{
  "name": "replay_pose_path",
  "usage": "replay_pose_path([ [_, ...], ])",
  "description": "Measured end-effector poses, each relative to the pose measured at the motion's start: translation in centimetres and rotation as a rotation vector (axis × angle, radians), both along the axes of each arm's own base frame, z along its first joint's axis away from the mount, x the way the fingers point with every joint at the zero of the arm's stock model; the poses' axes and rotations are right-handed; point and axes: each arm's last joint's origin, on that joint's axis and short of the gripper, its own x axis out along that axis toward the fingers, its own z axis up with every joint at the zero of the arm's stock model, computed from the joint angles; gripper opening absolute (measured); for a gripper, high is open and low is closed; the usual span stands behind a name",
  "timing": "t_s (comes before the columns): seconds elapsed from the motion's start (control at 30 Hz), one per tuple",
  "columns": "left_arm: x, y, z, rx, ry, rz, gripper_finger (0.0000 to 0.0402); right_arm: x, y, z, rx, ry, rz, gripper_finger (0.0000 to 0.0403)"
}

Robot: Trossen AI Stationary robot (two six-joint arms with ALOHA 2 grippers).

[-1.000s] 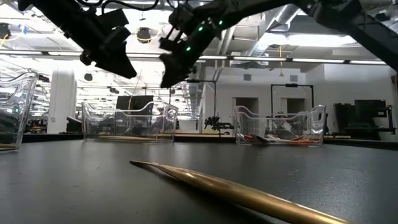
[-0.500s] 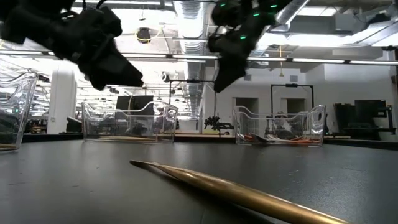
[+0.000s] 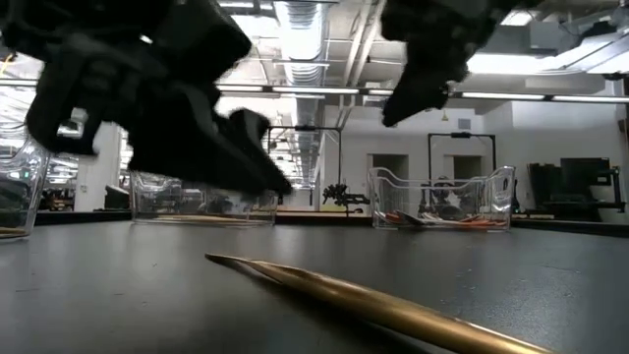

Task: Sort silverware by color (type)
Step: Put the gold table knife into the top left transparent bin

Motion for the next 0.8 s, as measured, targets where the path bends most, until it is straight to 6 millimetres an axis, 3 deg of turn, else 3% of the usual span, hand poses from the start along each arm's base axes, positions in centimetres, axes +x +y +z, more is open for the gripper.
replay_pose_path([
  [0.13, 2.2, -1.2, -1.4, 0.037, 0.169, -0.049, 0.0157, -0.7, 2.5, -0.6, -0.022, 0.036, -0.011, 0.0134],
  [0.33, 3.7, -1.9, -1.4, 0.081, 0.253, -0.076, 0.0157, -1.7, 4.6, -0.6, -0.106, 0.025, -0.053, 0.0134],
  [0.67, 3.2, -1.8, 0.9, 0.094, 0.236, -0.169, 0.0157, -1.9, 5.0, -0.6, -0.133, 0.014, -0.078, 0.0134],
  [0.8, 3.2, -2.0, 0.8, 0.078, 0.239, -0.190, 0.0157, -1.9, 5.0, -0.6, -0.132, 0.012, -0.079, 0.0134],
])
